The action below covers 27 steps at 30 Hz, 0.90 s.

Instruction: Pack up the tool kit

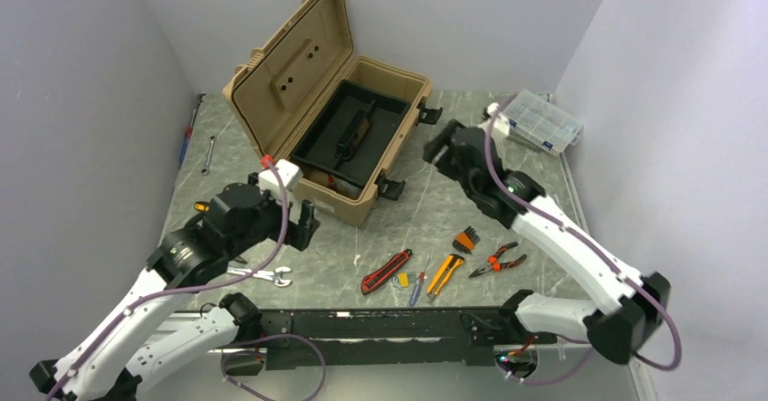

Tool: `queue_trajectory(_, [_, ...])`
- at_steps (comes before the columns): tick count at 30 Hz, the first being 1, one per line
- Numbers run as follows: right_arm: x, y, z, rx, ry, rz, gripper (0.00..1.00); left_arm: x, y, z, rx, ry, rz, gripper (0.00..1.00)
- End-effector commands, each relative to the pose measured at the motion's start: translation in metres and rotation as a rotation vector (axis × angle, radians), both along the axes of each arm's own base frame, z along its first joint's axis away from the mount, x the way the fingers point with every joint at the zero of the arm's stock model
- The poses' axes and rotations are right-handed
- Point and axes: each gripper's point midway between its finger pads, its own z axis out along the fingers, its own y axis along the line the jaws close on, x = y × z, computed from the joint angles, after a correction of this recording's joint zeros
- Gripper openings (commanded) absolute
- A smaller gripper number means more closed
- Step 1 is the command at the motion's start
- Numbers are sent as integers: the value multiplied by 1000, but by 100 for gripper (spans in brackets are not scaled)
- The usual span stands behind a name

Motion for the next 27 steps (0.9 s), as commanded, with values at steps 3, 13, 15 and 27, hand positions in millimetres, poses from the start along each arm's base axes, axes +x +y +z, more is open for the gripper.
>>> queue_trajectory(3, [-87, -80, -96, -203, 345, -117, 64, -6, -57, -10, -111, 18, -191, 97])
queue_trajectory(13, [-191, -101, -193, -209, 808, -96, 59, -23, -109, -44, -53, 77, -305, 98])
queue_trajectory(15, [-196, -100, -202, -193, 819, -90, 58, -24, -113, -49, -80, 85, -303, 98])
queue_trajectory(27, [-186, -67, -232, -163, 828, -26, 63, -41, -110, -86, -13, 101, -288, 97])
